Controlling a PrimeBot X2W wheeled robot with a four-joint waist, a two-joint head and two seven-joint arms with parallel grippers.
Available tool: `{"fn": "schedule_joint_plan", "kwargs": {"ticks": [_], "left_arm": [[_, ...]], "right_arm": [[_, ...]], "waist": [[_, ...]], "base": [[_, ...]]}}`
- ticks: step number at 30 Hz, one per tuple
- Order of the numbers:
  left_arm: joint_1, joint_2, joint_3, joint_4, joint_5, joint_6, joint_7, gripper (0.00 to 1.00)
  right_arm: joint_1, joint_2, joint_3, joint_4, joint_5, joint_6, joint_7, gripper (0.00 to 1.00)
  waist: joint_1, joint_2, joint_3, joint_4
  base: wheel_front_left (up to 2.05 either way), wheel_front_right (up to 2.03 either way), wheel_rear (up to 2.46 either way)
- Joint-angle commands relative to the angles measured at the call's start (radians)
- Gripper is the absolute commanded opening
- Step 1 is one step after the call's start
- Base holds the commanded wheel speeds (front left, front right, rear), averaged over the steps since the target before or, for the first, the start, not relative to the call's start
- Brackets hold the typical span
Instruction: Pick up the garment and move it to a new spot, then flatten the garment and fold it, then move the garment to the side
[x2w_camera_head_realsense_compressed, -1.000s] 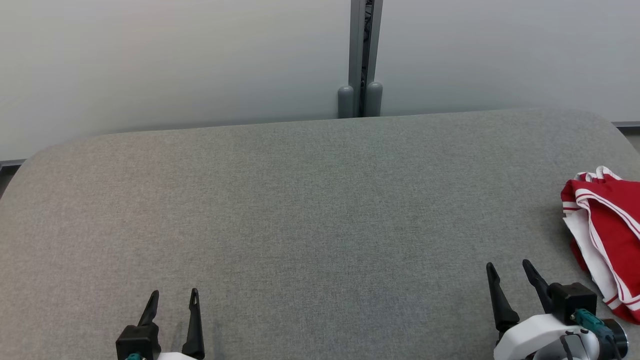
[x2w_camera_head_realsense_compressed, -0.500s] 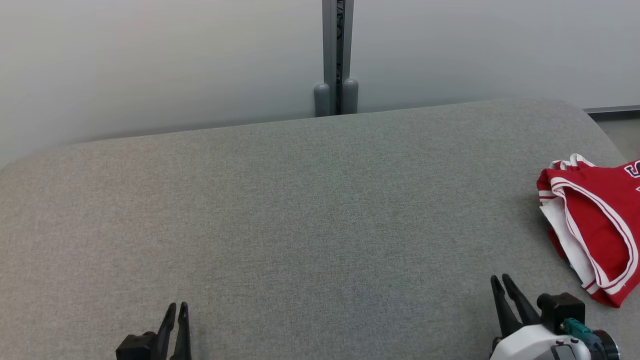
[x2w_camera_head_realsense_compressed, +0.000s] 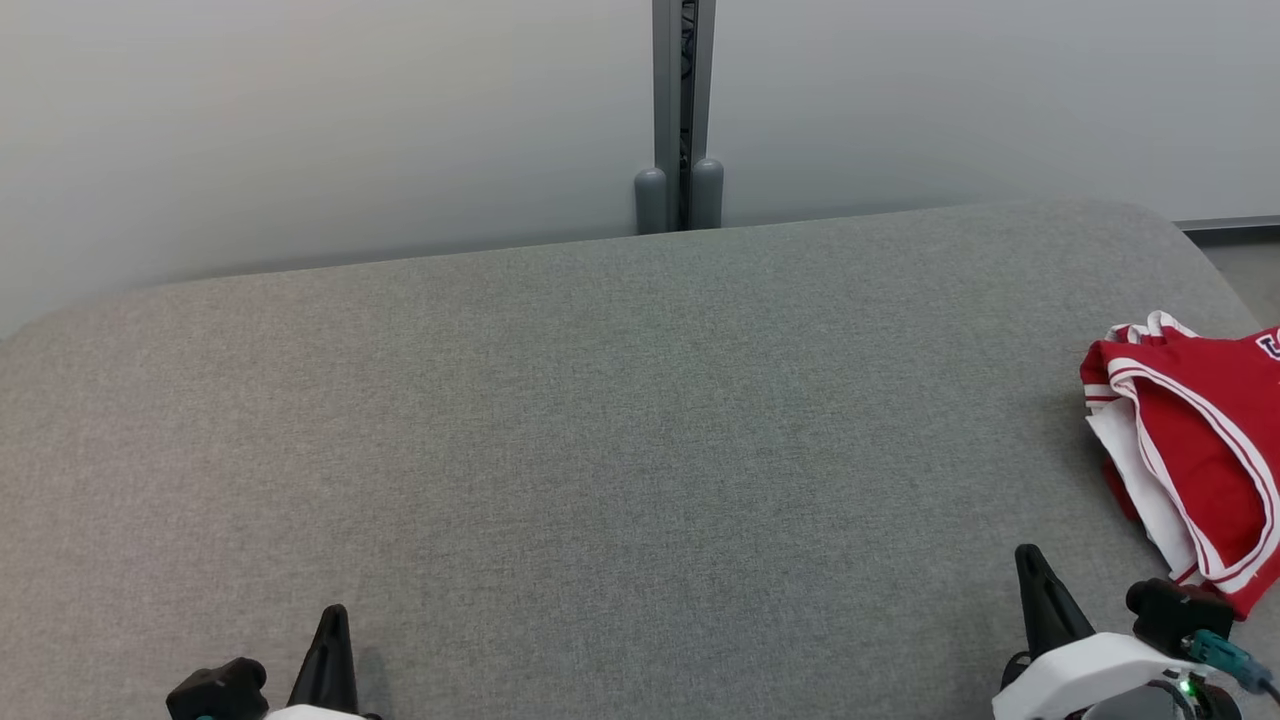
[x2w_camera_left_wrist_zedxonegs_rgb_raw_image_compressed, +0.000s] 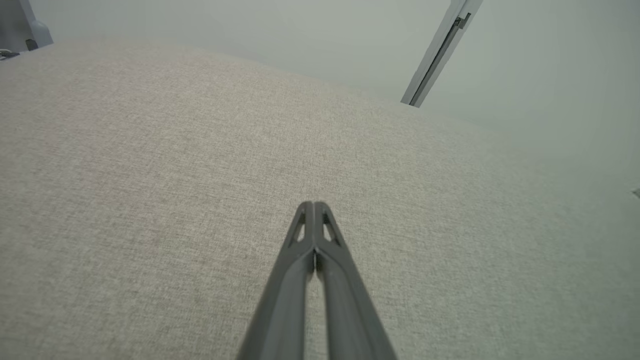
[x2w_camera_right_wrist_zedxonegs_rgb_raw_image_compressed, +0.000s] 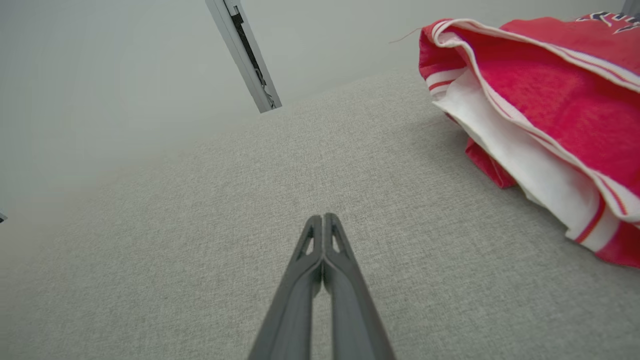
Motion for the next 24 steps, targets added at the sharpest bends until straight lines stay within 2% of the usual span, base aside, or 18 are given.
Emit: {"fn": "schedule_joint_plan", "kwargs": {"ticks": [1, 24], "left_arm": [[-0.032, 0.005, 0.009, -0.021, -0.037, -0.009, 0.006, 0.00], [-0.069, 0.008, 0.053, -0.068, -0.405, -0.062, 0.098, 0.00]], "right_arm": [[-0.017, -0.008, -0.007, -0.025, 0.040, 0.000, 0.009, 0.00], [-0.008, -0.013, -0.041, -0.113, 0.427, 0.000, 0.101, 0.00]], "waist": [[0.0000, -0.0001, 0.000, 0.001], [0.0000, -0.0001, -0.002, 0.017]], "base": [[0.00, 0.00, 0.00], [0.00, 0.00, 0.00]]}}
